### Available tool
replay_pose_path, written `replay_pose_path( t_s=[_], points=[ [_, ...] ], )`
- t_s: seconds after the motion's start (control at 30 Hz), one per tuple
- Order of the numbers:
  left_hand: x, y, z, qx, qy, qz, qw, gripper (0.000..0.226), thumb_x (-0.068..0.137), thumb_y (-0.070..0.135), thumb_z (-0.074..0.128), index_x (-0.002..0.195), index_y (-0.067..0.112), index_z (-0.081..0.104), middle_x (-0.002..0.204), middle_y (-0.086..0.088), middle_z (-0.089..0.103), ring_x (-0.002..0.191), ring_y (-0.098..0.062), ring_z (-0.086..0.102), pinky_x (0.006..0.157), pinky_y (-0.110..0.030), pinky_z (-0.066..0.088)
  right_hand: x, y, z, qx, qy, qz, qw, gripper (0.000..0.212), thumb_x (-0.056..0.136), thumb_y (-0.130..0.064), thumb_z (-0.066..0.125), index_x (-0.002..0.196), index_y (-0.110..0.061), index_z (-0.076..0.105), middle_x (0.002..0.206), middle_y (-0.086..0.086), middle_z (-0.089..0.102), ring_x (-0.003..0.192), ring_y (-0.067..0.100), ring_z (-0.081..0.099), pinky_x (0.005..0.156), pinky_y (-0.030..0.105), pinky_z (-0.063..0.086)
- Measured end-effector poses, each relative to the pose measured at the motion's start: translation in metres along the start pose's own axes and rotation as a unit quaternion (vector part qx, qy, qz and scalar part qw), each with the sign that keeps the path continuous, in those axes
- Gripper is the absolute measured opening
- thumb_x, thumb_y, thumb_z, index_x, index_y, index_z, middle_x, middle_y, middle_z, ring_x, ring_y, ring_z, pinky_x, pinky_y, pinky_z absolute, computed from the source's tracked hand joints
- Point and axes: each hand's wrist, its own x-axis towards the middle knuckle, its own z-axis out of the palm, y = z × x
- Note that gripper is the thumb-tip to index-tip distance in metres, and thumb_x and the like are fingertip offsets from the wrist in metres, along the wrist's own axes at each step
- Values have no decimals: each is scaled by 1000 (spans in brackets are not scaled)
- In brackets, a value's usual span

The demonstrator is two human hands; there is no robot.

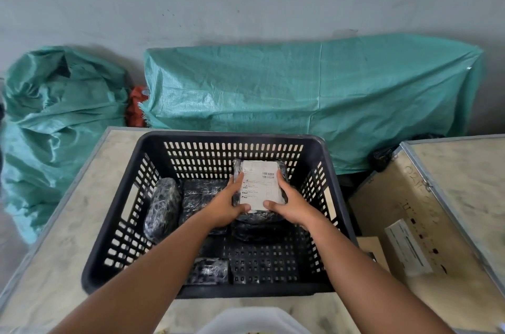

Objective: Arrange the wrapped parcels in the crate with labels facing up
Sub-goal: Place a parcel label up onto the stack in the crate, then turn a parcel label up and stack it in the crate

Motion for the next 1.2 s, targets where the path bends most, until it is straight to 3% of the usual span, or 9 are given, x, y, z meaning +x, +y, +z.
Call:
replay_pose_path(
  t_s=[0.13,0.27,0.4,0.53,0.63,0.77,0.87,0.97,1.2],
  points=[
    [-15,8,-17,43,36,0,998,82,93,37,72,161,31,26,160,10,38,146,-22,40,119,-44,36,-6,-3,4,-13,28,-14,999,107,88,-27,82,164,-32,7,169,1,25,151,23,31,120,37,29],
    [-45,14,-65,32,131,15,991,63,89,57,66,147,48,44,152,3,53,91,-12,60,75,-23,58,-16,-11,8,-78,88,-57,991,90,90,-28,79,163,-20,26,161,11,34,149,30,34,120,52,35],
    [-87,11,-124,-7,276,85,957,43,78,67,65,120,67,57,144,18,58,130,-3,55,109,-43,49,-26,-40,18,-107,168,-152,968,63,96,-22,70,154,-16,45,162,8,36,154,24,26,124,41,24],
    [-114,-13,-158,34,399,90,912,33,83,51,66,116,54,66,143,5,58,134,-14,54,112,-48,46,-19,-85,52,-94,138,-226,960,53,96,-22,71,146,-19,54,153,4,51,143,17,42,118,38,32],
    [-129,-38,-162,128,378,-26,917,43,86,47,73,128,48,63,157,-15,43,144,-35,42,116,-56,37,2,-105,91,-114,74,-240,961,55,97,-29,70,148,-21,50,155,3,48,143,18,42,116,35,30],
    [-135,-56,-154,117,293,-63,947,50,92,38,73,140,41,59,151,-14,53,141,-30,49,113,-42,41,34,-101,136,-149,-11,-210,966,67,93,-26,75,153,-16,46,158,7,44,147,25,38,121,43,30],
    [-135,-61,-149,43,310,-46,949,46,97,20,67,137,43,61,127,6,65,86,-4,72,69,-13,53,59,-84,162,-234,-71,-156,957,85,89,-24,81,160,-17,35,168,14,23,157,38,14,126,51,16],
    [-133,-62,-148,-4,324,-53,945,47,98,10,62,130,43,66,114,6,70,43,-2,57,42,-12,41,74,-68,184,-333,-106,-85,933,111,80,-31,87,164,-34,15,171,6,-10,154,44,-17,123,62,-5],
    [-130,-65,-149,-51,325,-55,943,49,100,11,60,122,53,67,101,16,72,38,-6,43,37,-24,42,74,-39,199,-450,-65,-98,885,129,82,-12,83,156,-48,-17,163,5,-34,147,39,-32,122,63,-8]
  ],
)
